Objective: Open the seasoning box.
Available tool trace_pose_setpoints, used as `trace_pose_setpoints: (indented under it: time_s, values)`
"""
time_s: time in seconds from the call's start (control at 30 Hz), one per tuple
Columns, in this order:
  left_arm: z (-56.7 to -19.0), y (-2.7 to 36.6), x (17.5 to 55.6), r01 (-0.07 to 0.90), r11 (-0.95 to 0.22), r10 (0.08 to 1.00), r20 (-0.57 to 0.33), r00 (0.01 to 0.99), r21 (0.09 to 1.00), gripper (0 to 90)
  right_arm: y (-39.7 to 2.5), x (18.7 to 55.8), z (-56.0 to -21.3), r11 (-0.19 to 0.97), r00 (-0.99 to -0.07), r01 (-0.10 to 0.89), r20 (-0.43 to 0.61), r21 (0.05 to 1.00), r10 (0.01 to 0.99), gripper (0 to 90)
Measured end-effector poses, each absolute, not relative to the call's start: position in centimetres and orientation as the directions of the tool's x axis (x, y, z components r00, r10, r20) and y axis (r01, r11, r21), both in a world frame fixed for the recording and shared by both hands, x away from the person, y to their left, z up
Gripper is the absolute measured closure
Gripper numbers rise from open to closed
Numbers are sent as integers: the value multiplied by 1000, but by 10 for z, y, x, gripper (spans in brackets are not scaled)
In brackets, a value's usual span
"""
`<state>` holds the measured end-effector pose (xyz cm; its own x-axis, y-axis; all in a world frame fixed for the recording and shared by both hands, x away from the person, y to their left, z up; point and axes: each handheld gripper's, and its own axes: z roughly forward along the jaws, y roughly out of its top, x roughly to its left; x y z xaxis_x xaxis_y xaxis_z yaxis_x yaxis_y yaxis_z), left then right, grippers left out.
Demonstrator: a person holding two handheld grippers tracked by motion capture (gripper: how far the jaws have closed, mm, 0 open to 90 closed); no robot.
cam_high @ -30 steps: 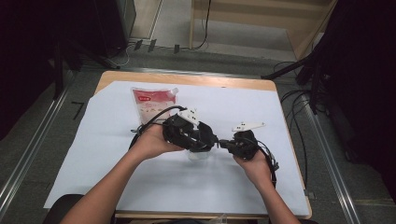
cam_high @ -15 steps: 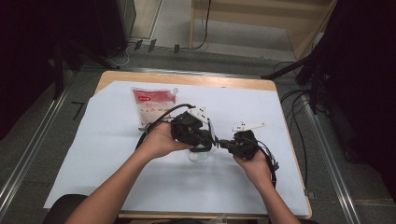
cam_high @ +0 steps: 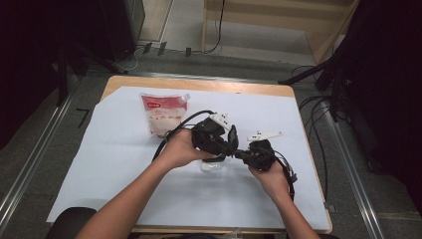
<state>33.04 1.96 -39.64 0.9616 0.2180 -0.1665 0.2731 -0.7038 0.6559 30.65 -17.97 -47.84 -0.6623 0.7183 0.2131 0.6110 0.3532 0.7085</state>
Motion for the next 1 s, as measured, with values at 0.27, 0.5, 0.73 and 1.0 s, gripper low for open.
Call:
trace_pose_setpoints:
  time_s: [0.27, 0.5, 0.73, 1.0]
  values:
    - [-394, 24, 330, 321, -674, 245, -208, 947, 665, 745, -180, 306, -478, 356, -662, 612, 211, 706, 720, 900]
    - [-384, 46, 332, 340, -652, 274, -207, 939, 678, 691, -187, 295, -469, 334, -667, 605, 231, 723, 709, 806]
    - [-382, 71, 333, 377, -632, 285, -250, 926, 678, 607, -189, 275, -461, 336, -695, 594, 255, 731, 672, 676]
    - [-377, 98, 330, 406, -601, 320, -258, 912, 689, 478, -172, 250, -452, 366, -759, 541, 253, 757, 600, 648]
